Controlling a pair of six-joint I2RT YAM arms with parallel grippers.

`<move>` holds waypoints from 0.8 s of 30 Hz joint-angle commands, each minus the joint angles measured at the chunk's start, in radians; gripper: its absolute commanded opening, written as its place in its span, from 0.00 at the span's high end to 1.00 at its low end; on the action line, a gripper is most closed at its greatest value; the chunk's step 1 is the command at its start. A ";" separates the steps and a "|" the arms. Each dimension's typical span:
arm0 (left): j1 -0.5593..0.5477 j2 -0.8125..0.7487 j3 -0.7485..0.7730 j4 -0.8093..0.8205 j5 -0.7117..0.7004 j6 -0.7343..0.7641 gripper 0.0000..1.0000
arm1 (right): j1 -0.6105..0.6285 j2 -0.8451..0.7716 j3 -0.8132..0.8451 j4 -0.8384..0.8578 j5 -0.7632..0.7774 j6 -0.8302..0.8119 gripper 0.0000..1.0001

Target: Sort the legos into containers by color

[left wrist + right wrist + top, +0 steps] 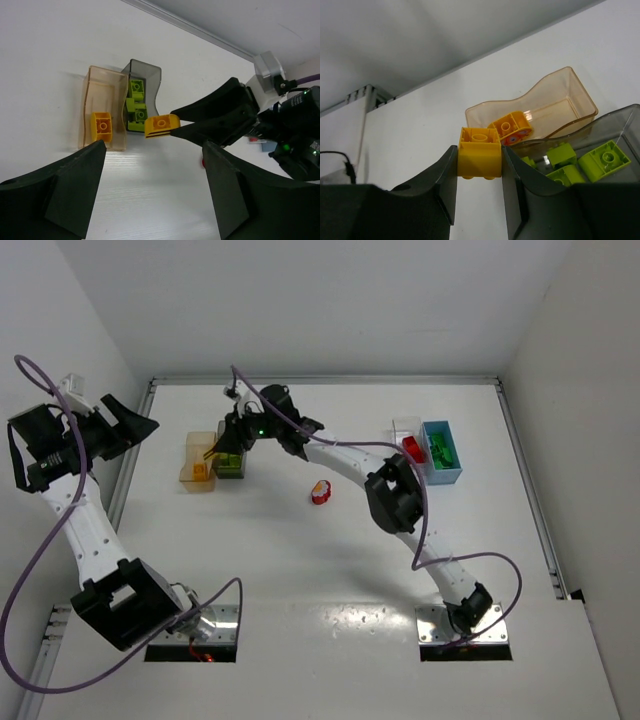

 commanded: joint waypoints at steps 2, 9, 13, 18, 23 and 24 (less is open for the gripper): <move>0.002 -0.032 -0.008 -0.001 -0.039 -0.012 0.13 | 0.043 0.047 0.080 0.087 0.110 -0.034 1.00; 0.002 -0.090 -0.029 -0.057 -0.039 0.018 0.10 | 0.082 0.117 0.109 0.145 0.205 -0.057 1.00; 0.002 -0.112 -0.029 -0.080 -0.048 0.027 0.07 | 0.082 0.150 0.120 0.176 0.244 -0.048 1.00; 0.002 -0.121 -0.020 -0.080 -0.048 0.027 0.06 | 0.091 0.179 0.158 0.205 0.293 -0.048 0.96; 0.002 -0.100 -0.011 -0.080 -0.048 0.027 0.05 | 0.100 0.214 0.196 0.215 0.293 -0.039 0.86; 0.002 -0.100 -0.011 -0.080 -0.048 0.027 0.00 | 0.109 0.214 0.205 0.215 0.293 -0.039 0.84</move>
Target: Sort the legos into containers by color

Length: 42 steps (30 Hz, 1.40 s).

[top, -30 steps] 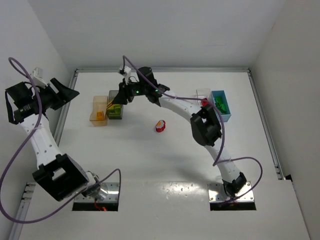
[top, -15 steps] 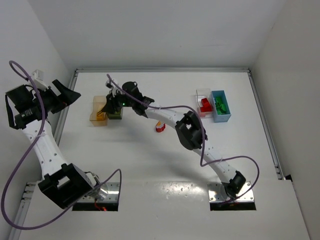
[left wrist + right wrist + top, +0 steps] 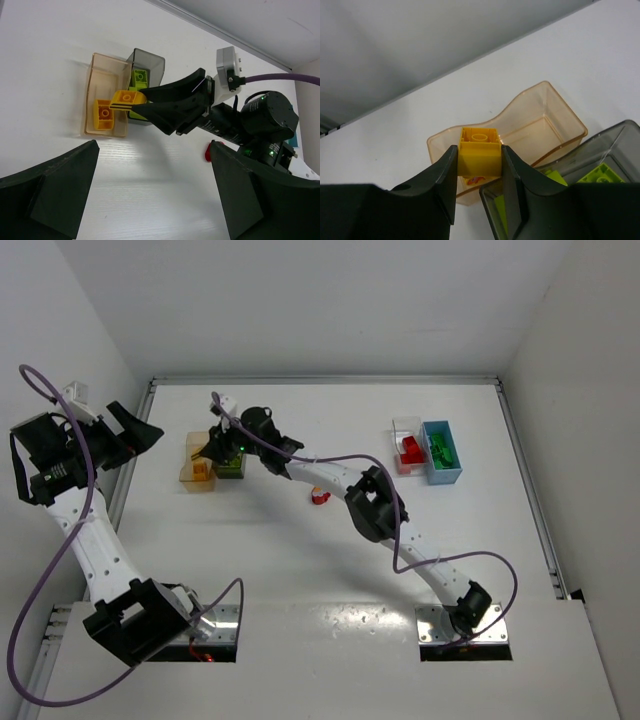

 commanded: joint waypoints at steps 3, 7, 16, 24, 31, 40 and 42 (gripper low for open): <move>0.002 0.007 0.031 -0.005 -0.040 -0.028 0.00 | 0.020 0.016 0.070 0.101 0.013 -0.004 0.71; 0.002 0.007 0.031 -0.005 -0.092 -0.059 0.00 | 0.030 0.016 0.079 0.092 0.024 -0.004 0.52; 0.002 0.007 -0.026 0.066 0.078 -0.040 0.00 | -0.013 -0.137 -0.040 0.066 0.024 -0.013 0.36; -0.255 0.016 -0.063 0.138 0.052 0.079 0.00 | -0.214 -0.487 -0.338 -0.040 0.024 -0.055 0.26; -0.478 0.082 -0.100 0.172 -0.082 0.122 0.00 | -0.427 -0.712 -0.444 -0.599 -0.107 -0.459 0.33; -0.563 0.217 -0.032 0.199 -0.222 0.109 0.00 | -0.380 -0.713 -0.564 -1.226 -0.272 -0.868 0.08; -0.573 0.231 -0.020 0.199 -0.222 0.109 0.00 | -0.362 -0.713 -0.602 -1.182 -0.284 -0.839 0.00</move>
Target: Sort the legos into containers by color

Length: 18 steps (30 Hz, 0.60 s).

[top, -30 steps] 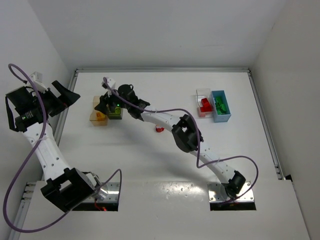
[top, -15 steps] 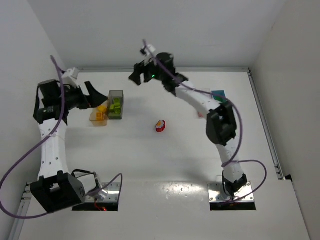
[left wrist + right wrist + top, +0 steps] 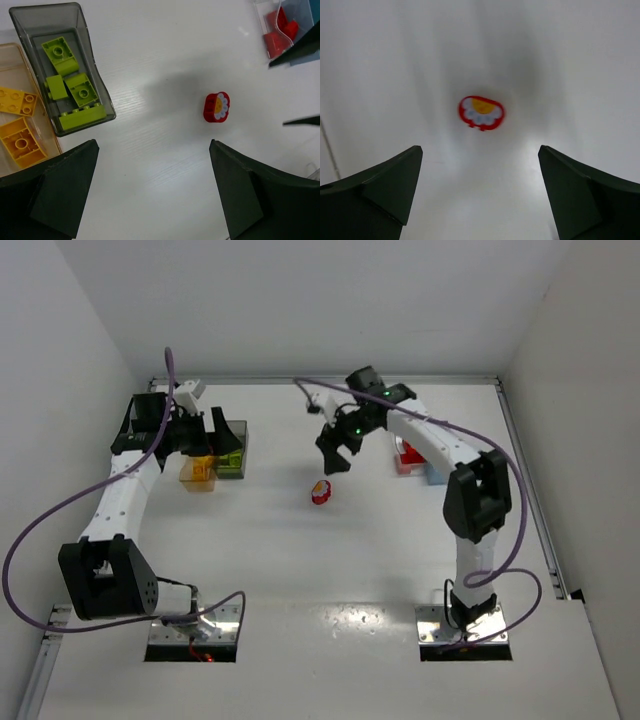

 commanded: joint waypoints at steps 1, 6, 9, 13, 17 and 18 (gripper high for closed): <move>-0.014 0.015 0.059 0.047 -0.040 0.001 0.00 | 0.047 0.026 -0.062 -0.105 -0.085 -0.070 0.00; -0.014 0.015 0.050 0.056 -0.010 0.001 0.00 | 0.056 -0.135 -0.340 0.083 -0.190 -0.365 0.00; -0.014 0.026 0.039 0.056 0.001 0.001 0.00 | 0.036 -0.112 -0.331 -0.007 -0.236 -0.666 0.00; -0.014 0.026 0.028 0.065 0.010 0.001 0.00 | 0.036 0.019 -0.187 -0.191 -0.236 -0.892 0.00; -0.014 0.017 0.007 0.074 0.010 0.001 0.00 | 0.045 0.050 -0.165 -0.193 -0.245 -1.030 0.00; -0.014 0.007 0.007 0.074 0.010 0.001 0.00 | 0.045 0.060 -0.156 -0.192 -0.245 -1.051 0.00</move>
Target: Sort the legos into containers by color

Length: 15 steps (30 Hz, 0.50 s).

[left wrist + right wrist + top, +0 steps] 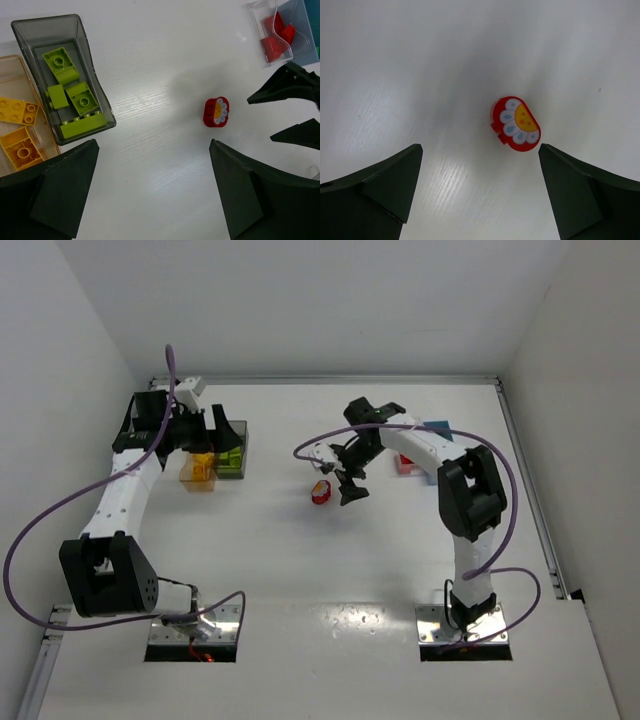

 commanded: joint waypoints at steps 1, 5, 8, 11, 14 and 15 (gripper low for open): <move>-0.008 -0.016 -0.017 0.041 0.018 0.002 0.00 | 0.021 0.038 0.032 -0.057 -0.065 -0.240 0.00; -0.008 -0.038 -0.026 0.041 0.006 0.012 0.00 | 0.039 0.122 0.116 -0.158 -0.046 -0.366 0.00; -0.008 -0.049 -0.026 0.041 -0.003 0.012 0.00 | 0.048 0.155 0.127 -0.119 -0.037 -0.366 0.00; 0.003 -0.058 -0.035 0.041 -0.003 0.012 0.00 | 0.058 0.177 0.127 -0.092 -0.028 -0.366 0.00; 0.013 -0.067 -0.045 0.041 -0.003 0.012 0.00 | 0.058 0.204 0.168 -0.092 -0.028 -0.366 0.00; 0.024 -0.067 -0.045 0.041 -0.003 0.012 0.00 | 0.067 0.216 0.168 -0.092 -0.028 -0.366 0.00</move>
